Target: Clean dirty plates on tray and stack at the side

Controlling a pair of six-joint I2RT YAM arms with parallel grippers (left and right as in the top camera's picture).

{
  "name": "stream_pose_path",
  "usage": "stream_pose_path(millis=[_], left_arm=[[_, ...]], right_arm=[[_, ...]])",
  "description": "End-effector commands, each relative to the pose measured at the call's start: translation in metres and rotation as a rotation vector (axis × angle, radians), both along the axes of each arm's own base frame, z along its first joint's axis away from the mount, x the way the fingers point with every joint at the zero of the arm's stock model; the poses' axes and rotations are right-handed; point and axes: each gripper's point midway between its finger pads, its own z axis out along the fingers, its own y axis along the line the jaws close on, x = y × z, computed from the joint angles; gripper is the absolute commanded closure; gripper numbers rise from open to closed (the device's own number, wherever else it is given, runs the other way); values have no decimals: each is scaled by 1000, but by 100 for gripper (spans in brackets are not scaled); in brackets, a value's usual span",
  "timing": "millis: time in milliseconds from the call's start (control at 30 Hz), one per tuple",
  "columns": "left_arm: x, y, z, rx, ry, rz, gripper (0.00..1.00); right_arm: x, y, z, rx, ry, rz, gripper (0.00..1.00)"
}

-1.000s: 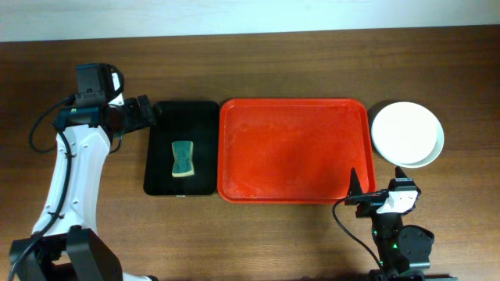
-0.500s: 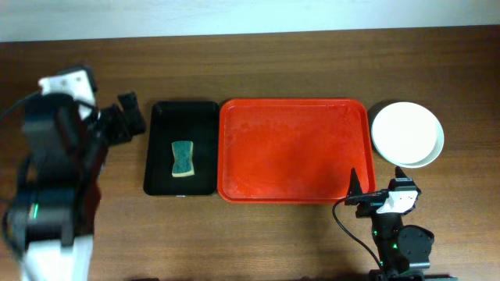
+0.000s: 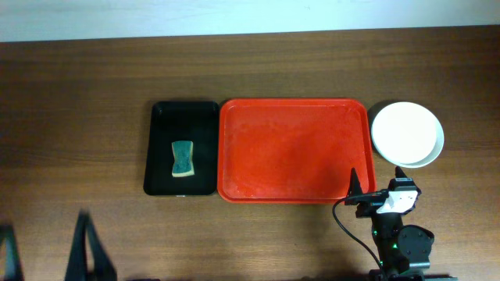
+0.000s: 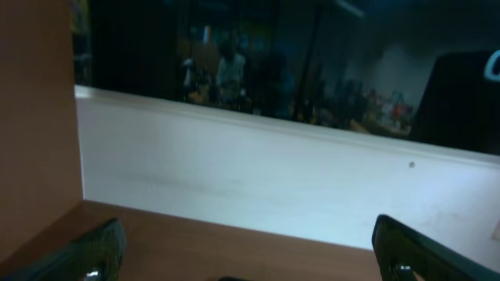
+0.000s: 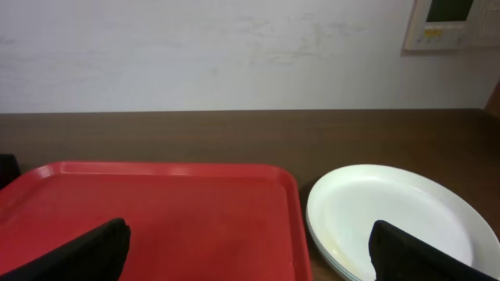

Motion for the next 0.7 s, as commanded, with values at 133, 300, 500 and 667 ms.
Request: stream_pose_path(millis=[133,300,500,667], left_arm=[[-66,3,-22,11,-123,15,1],[-54,3,-63,12,-82,15,1],[-6,-2,-57,12,-180,-15,1],[24,-8,-34,15,-459,-45,1]], right_arm=[[0,-1,-2,7,2,-9,2],[0,-1,-2,7,2,-9,2],[0,-1,-2,7,2,-9,2],[0,-1,-2,7,2,-9,2]])
